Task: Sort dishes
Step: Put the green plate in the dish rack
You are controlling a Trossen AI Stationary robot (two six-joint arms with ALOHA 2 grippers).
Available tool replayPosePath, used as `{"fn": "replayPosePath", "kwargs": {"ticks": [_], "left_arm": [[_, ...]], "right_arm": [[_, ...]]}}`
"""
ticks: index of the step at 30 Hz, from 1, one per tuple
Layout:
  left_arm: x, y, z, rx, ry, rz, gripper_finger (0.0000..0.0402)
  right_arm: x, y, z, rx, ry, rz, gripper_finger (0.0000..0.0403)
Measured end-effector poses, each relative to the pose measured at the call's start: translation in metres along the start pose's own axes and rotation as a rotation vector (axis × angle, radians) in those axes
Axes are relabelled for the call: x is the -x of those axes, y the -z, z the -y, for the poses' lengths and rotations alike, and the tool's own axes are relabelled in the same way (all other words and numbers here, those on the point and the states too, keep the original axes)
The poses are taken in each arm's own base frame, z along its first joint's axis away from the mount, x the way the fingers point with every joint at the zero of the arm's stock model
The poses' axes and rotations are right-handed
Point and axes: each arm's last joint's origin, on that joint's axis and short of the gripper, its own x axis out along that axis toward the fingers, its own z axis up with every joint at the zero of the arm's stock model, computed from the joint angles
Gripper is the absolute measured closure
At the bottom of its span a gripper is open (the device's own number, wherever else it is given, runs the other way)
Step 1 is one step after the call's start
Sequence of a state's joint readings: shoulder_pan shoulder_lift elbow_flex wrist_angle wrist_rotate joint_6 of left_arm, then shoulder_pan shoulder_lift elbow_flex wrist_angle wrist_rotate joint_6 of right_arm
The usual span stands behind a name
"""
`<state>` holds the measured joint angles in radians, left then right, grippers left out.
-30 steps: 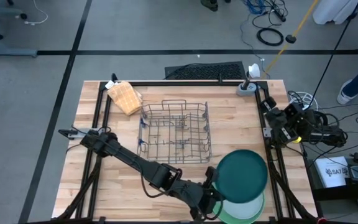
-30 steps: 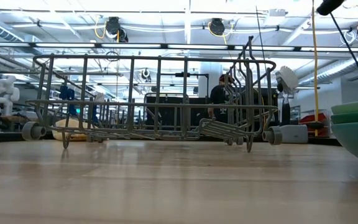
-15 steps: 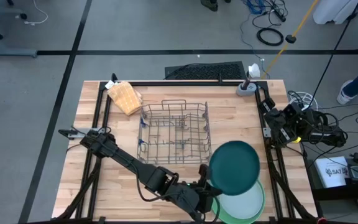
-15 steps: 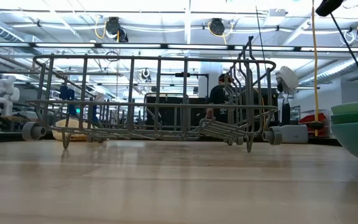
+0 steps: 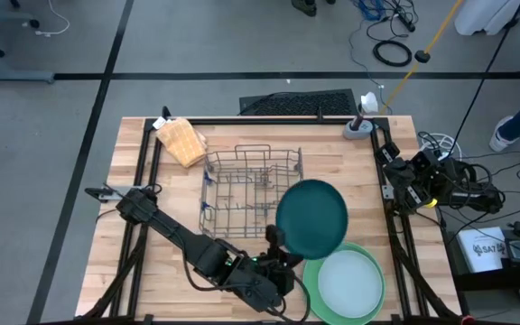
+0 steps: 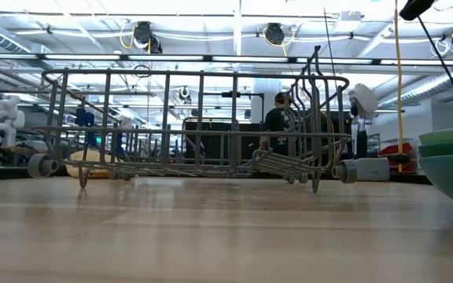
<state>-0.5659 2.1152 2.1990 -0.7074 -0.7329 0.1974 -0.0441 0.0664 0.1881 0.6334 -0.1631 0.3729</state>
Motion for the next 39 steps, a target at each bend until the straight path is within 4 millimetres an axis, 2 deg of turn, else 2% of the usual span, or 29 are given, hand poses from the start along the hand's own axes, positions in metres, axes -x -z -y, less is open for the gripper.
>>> {"fn": "replayPosePath", "kwargs": {"ticks": [7, 17, 22, 25, 27, 30, 34, 36, 39], "left_arm": [[0.01, 0.006, -0.016, -0.015, -0.034, -0.07, 0.0401], [0.037, 0.003, -0.064, 0.014, -0.072, -0.058, 0.0401], [0.034, 0.015, -0.08, 0.051, -0.029, 0.003, 0.0401], [0.033, 0.035, -0.089, 0.105, -0.003, 0.101, 0.0401], [0.035, 0.057, -0.097, 0.149, -0.005, 0.171, 0.0401], [0.043, 0.104, -0.11, 0.232, -0.036, 0.235, 0.0401], [0.056, 0.167, -0.124, 0.434, -0.032, 0.423, 0.0401], [0.06, 0.191, -0.124, 0.533, 0.003, 0.507, 0.0401], [0.058, 0.215, -0.117, 0.658, 0.044, 0.543, 0.0401]], "right_arm": [[0.0, 0.001, 0.0, -0.001, 0.003, -0.007, 0.0403], [0.0, 0.002, 0.001, -0.004, 0.01, -0.024, 0.0403], [0.0, 0.002, 0.001, -0.004, 0.01, -0.024, 0.0403], [0.0, 0.002, 0.001, -0.004, 0.01, -0.024, 0.0403], [0.0, 0.002, 0.001, -0.004, 0.011, -0.025, 0.0403], [0.0, 0.003, 0.001, -0.006, 0.015, -0.035, 0.0403], [0.0, 0.004, 0.002, -0.007, 0.019, -0.039, 0.0403], [0.0, 0.004, 0.002, -0.007, 0.023, -0.039, 0.0403], [0.0, 0.005, 0.002, -0.005, 0.025, -0.046, 0.0403]]}}
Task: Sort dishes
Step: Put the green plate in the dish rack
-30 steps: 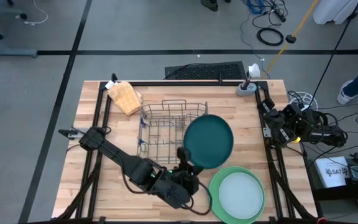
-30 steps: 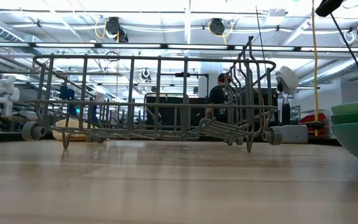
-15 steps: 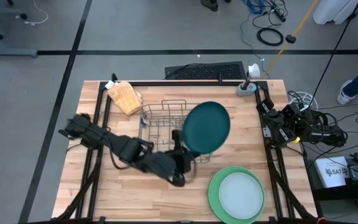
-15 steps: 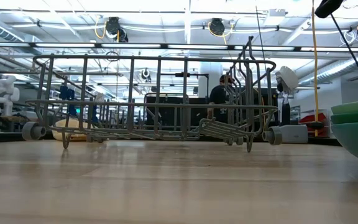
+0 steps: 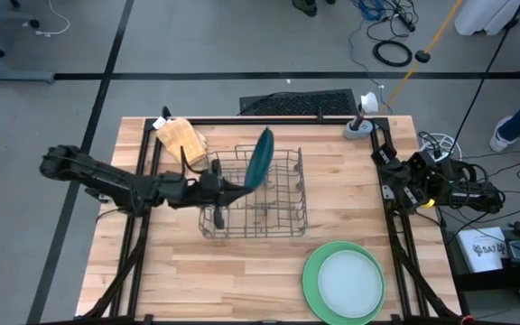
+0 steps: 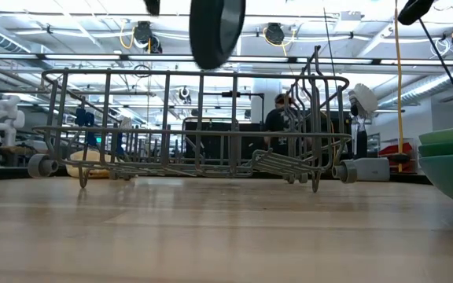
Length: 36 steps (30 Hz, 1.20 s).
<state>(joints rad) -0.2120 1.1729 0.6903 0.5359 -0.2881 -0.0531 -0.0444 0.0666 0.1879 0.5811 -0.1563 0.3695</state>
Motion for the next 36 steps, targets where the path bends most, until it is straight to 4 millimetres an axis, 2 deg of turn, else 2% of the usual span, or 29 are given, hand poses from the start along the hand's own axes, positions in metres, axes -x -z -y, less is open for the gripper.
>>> {"fn": "replayPosePath", "kwargs": {"ticks": [7, 10, 18, 23, 27, 36], "left_arm": [[-0.005, 0.012, 0.0, 0.31, -0.004, 0.058, 0.0401], [-0.011, 0.017, 0.001, 0.376, -0.008, 0.087, 0.0401], [-0.023, 0.031, -0.001, 0.451, -0.006, 0.19, 0.0401], [-0.025, 0.053, -0.005, 0.519, -0.038, 0.176, 0.0401], [-0.022, 0.063, -0.007, 0.588, -0.045, 0.254, 0.0401], [-0.031, 0.091, -0.008, 0.667, -0.086, 0.31, 0.0401]], "right_arm": [[0.0, 0.005, 0.003, 0.011, 0.067, -0.04, 0.0403], [0.0, 0.008, 0.005, 0.014, 0.088, -0.063, 0.0403], [0.0, 0.008, 0.005, 0.014, 0.084, -0.068, 0.0403], [0.0, 0.008, 0.005, 0.014, 0.083, -0.069, 0.0403], [0.0, 0.008, 0.005, 0.006, 0.081, -0.069, 0.0403], [0.0, 0.008, 0.004, 0.004, 0.08, -0.066, 0.0403]]}}
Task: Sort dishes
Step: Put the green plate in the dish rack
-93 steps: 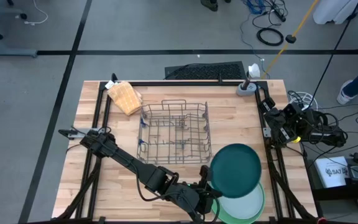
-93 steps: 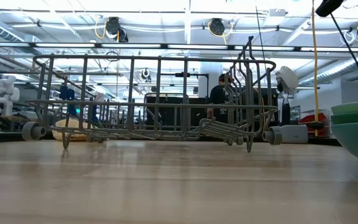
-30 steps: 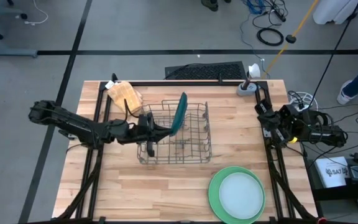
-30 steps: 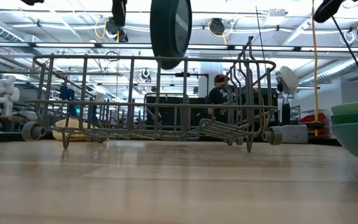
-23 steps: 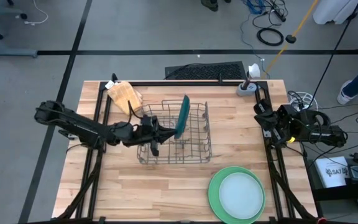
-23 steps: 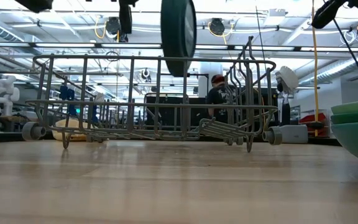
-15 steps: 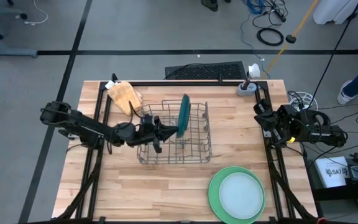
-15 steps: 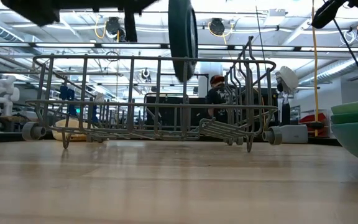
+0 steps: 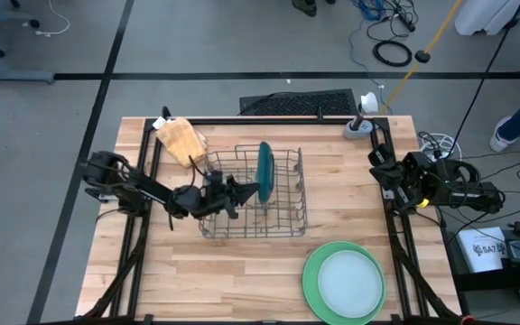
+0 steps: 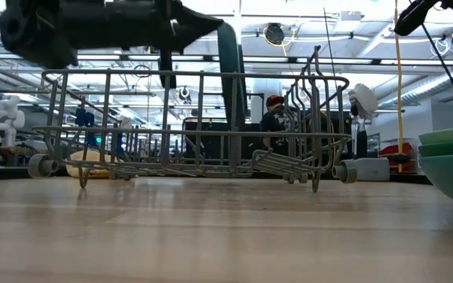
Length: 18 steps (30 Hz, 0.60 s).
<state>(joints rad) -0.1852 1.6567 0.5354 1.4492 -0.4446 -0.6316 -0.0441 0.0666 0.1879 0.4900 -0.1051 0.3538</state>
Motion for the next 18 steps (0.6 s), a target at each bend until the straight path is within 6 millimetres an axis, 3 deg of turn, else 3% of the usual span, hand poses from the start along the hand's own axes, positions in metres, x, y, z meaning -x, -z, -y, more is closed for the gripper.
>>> {"fn": "replayPosePath", "kwargs": {"ticks": [7, 18], "left_arm": [[0.0, 0.012, -0.009, 0.03, -0.021, 0.032, 0.0401], [0.001, 0.013, -0.009, 0.029, -0.027, 0.049, 0.0401]], "right_arm": [[0.0, 0.0, 0.0, 0.0, 0.0, 0.0, 0.0403], [0.0, 0.0, 0.0, 0.002, 0.0, 0.0, 0.0403]]}}
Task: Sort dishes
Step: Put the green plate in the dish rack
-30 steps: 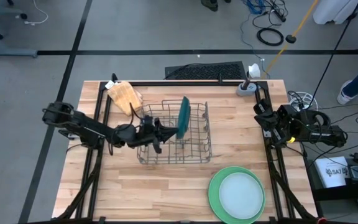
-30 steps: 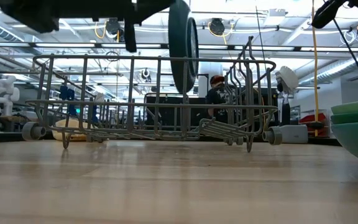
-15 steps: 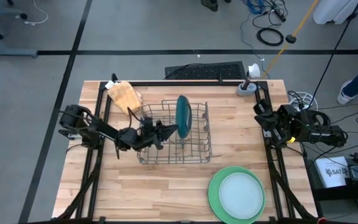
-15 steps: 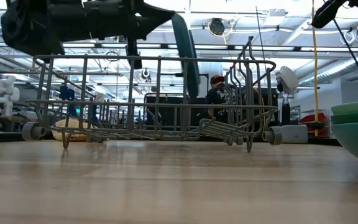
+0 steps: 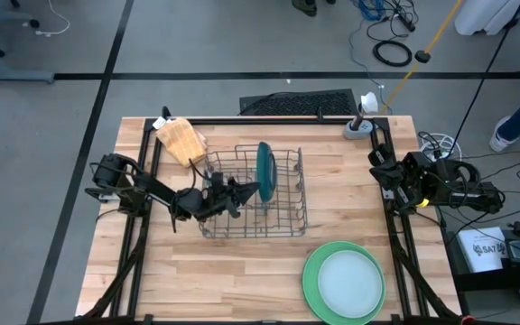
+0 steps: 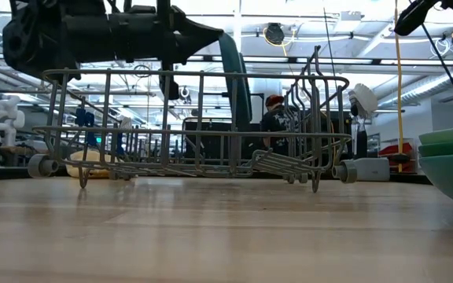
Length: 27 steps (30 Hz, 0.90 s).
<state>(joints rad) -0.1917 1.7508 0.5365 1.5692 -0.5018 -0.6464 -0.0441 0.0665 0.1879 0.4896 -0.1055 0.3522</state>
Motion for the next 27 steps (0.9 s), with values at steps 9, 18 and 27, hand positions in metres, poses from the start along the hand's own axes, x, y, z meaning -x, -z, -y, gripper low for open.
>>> {"fn": "replayPosePath", "kwargs": {"ticks": [9, 18, 27], "left_arm": [[0.001, 0.001, 0.001, 0.005, -0.002, 0.003, 0.0401], [-0.004, 0.008, 0.001, 0.007, -0.073, -0.037, 0.0401], [-0.009, 0.003, 0.012, 0.004, -0.035, 0.03, 0.0401]], "right_arm": [[0.0, 0.0, 0.0, 0.004, 0.0, -0.001, 0.0403], [0.0, 0.0, 0.0, 0.006, 0.001, -0.001, 0.0403], [0.0, 0.0, 0.0, 0.006, 0.001, -0.001, 0.0403]]}}
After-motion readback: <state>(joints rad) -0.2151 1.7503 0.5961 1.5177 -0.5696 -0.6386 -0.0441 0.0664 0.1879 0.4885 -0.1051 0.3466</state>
